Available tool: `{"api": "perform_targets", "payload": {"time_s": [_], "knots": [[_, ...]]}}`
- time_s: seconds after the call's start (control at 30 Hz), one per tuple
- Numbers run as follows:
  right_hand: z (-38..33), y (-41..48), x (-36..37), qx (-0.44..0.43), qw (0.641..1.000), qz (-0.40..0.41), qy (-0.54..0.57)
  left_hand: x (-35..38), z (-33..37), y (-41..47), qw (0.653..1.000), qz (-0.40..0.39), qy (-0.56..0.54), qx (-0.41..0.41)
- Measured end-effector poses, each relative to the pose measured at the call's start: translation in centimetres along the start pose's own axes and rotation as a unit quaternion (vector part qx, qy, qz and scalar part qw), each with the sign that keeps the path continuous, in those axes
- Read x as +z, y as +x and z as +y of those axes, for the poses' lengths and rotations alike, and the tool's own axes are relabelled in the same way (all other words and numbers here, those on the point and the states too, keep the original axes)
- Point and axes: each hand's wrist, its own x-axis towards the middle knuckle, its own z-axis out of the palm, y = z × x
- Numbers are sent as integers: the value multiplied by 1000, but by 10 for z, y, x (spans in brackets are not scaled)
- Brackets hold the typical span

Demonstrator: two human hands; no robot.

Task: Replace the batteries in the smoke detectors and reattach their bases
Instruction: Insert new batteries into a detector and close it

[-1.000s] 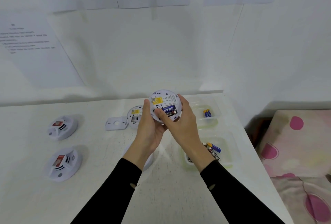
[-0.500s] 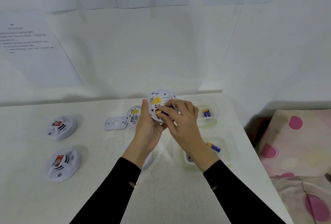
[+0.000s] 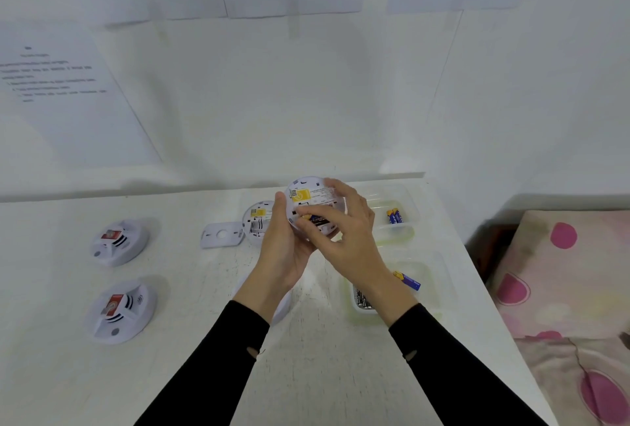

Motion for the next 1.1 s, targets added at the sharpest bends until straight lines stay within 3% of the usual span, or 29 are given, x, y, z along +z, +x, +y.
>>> {"api": "perform_targets", "payload": {"time_s": [0.17, 0.27, 0.33, 0.43, 0.57, 0.93, 1.0, 1.1], "knots": [[-6, 0, 1, 126, 984, 22, 124, 4, -4, -1, 1000, -2, 3, 4], [-7, 4, -1, 279, 900, 11, 334, 5, -4, 0, 1000, 0, -6, 11], [-5, 6, -2, 352, 846, 4, 400, 5, -6, -1, 1000, 1, -9, 9], [2, 9, -2, 381, 800, -19, 462, 4, -9, -1, 1000, -4, -15, 11], [10, 8, 2, 389, 774, -35, 499, 2, -12, -1, 1000, -3, -14, 11], [-17, 22, 31, 327, 856, -22, 400, -46, 23, -12, 998, 18, -18, 51], [-11, 31, 49, 304, 898, -46, 315, -69, 37, -20, 997, 30, -27, 63], [1, 37, 93, 232, 952, -156, 126, -103, 57, -34, 995, 56, -32, 77]]}}
